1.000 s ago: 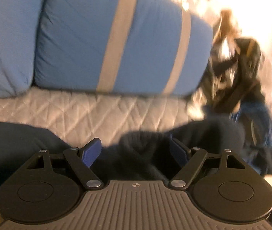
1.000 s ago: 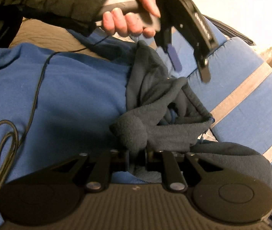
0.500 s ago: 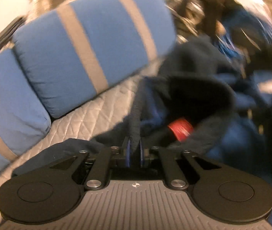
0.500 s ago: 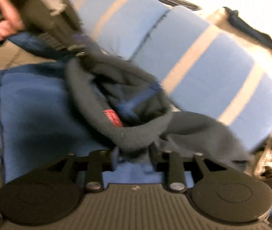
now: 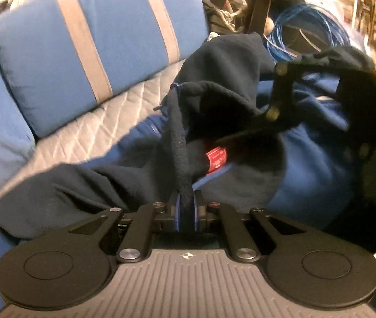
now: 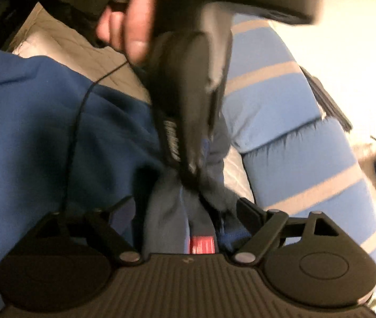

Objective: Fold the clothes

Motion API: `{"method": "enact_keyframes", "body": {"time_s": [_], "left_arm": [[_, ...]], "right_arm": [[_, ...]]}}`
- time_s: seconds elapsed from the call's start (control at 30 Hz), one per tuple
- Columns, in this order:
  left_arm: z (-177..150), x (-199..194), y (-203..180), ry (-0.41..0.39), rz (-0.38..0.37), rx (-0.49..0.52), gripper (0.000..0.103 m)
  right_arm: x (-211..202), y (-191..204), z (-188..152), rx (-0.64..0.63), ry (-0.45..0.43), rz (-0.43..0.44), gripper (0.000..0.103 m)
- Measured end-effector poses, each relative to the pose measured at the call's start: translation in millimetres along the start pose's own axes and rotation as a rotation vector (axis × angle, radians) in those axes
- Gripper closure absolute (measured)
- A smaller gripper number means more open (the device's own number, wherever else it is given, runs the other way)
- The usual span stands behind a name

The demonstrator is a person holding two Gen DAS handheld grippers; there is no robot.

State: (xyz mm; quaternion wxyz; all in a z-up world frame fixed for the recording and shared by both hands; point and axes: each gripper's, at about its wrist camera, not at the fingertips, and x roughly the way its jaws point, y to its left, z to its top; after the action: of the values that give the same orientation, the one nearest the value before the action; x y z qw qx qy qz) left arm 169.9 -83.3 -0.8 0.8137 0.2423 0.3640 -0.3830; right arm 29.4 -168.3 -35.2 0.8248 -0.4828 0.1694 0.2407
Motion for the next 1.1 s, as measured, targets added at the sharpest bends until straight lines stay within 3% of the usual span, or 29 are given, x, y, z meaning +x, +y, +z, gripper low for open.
{"method": "enact_keyframes", "body": {"time_s": [0.13, 0.3, 0.43, 0.53, 0.63, 0.7, 0.77, 0.83, 0.97, 1.1], "left_arm": [[-3, 4, 0, 0.025, -0.032, 0.005, 0.096], [-9, 3, -7, 0.072, -0.054, 0.085, 0.095], [-20, 3, -5, 0.155, -0.139, 0.131, 0.095], [-27, 5, 2, 0.195, -0.121, 0.131, 0.095], [-33, 7, 9, 0.225, -0.083, 0.127, 0.095], [-32, 6, 17, 0.205, -0.040, 0.097, 0.087], [-28, 4, 24, 0.165, 0.023, 0.069, 0.071], [-23, 4, 30, 0.133, 0.079, 0.041, 0.069], [-18, 4, 38, 0.086, 0.170, 0.002, 0.068], [-12, 2, 42, 0.025, 0.235, -0.010, 0.068]], "right_arm": [[16, 16, 3, -0.098, -0.005, -0.038, 0.007], [35, 36, 7, -0.220, 0.002, -0.072, 0.005], [51, 40, 6, -0.297, 0.049, -0.043, 0.005], [60, 36, 4, -0.298, 0.092, -0.034, 0.011], [63, 34, 1, -0.289, 0.113, 0.008, 0.025], [68, 28, -1, -0.267, 0.116, 0.043, 0.052], [66, 24, 0, -0.243, 0.113, 0.044, 0.070], [60, 11, 3, -0.163, 0.090, 0.038, 0.077], [45, -48, 2, 0.145, 0.048, 0.042, 0.088], [31, -116, -11, 0.461, 0.014, 0.029, 0.090]]}}
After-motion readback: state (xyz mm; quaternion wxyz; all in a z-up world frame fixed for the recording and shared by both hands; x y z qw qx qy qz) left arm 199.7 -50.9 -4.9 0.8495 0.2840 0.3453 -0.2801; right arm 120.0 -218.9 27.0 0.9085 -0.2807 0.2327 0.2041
